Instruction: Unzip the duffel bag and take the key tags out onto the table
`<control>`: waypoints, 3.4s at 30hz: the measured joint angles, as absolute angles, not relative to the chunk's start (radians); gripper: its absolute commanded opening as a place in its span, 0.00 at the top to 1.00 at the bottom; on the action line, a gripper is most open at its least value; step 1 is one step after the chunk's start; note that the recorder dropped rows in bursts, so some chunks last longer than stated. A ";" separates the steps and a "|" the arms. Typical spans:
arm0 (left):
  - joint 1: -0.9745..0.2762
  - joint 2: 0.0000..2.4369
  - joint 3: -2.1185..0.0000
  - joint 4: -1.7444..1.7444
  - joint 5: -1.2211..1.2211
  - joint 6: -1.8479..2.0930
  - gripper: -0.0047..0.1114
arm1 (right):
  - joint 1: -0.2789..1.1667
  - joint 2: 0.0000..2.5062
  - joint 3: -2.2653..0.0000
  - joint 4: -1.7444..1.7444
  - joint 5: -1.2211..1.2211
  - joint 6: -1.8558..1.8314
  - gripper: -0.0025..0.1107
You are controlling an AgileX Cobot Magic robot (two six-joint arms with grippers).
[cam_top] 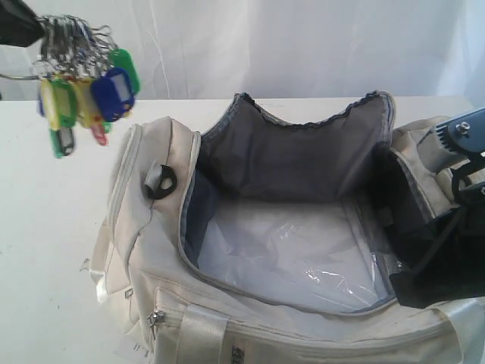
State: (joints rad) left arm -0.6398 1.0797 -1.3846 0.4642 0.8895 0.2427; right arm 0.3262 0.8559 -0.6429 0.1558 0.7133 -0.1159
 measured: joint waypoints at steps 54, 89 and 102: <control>-0.314 1.321 -0.691 0.608 0.278 -0.275 0.96 | 0.326 0.856 -0.643 0.154 0.701 -0.108 0.98; -0.314 1.055 -0.799 0.372 0.437 -0.284 0.45 | 0.326 0.856 -0.643 0.154 0.701 -0.106 0.98; -0.314 0.824 -0.951 0.010 0.776 -0.027 0.96 | 0.326 0.856 -0.643 0.154 0.701 -0.105 0.98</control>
